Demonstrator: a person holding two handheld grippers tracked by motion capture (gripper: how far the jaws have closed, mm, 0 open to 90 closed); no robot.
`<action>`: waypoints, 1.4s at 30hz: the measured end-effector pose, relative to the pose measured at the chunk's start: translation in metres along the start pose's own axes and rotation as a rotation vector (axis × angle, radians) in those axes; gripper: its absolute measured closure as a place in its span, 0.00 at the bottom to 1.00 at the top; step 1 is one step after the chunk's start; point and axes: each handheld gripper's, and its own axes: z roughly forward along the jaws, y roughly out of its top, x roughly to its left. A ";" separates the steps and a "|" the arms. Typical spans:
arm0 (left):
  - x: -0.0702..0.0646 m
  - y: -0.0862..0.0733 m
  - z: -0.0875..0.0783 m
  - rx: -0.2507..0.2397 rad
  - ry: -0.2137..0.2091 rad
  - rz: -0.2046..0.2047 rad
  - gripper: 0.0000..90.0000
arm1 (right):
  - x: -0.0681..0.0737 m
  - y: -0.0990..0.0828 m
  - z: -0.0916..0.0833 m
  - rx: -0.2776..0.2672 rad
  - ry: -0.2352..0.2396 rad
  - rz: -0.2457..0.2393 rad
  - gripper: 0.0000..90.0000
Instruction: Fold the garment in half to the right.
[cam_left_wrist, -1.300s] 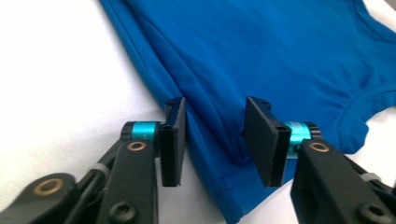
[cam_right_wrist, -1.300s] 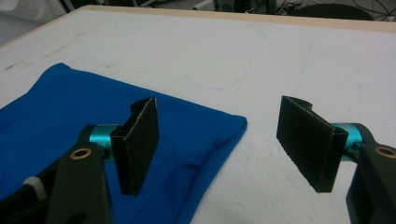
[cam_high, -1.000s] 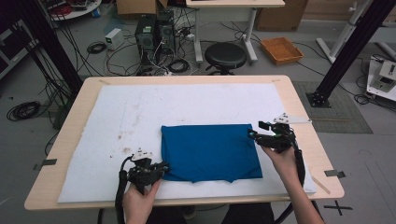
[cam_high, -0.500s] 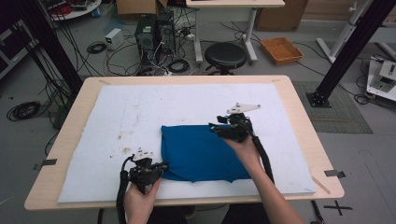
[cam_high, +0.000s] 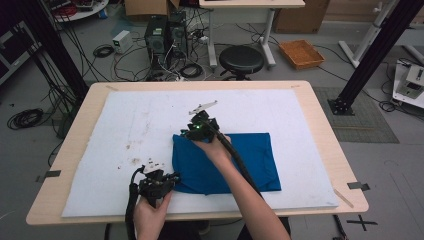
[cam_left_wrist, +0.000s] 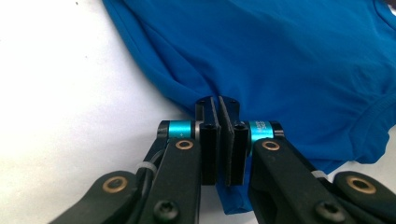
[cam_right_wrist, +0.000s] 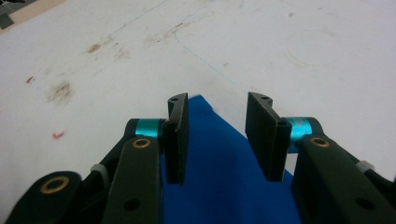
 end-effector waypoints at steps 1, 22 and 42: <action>0.000 0.000 0.000 0.000 -0.001 0.000 0.96 | 0.003 0.003 0.007 0.014 0.002 0.000 0.69; -0.001 -0.001 -0.003 -0.024 0.001 0.008 0.97 | 0.021 0.016 0.055 0.110 -0.069 -0.083 0.99; -0.060 0.032 -0.024 -0.146 -0.060 0.202 0.97 | -0.030 0.020 -0.048 -0.118 0.041 0.053 0.99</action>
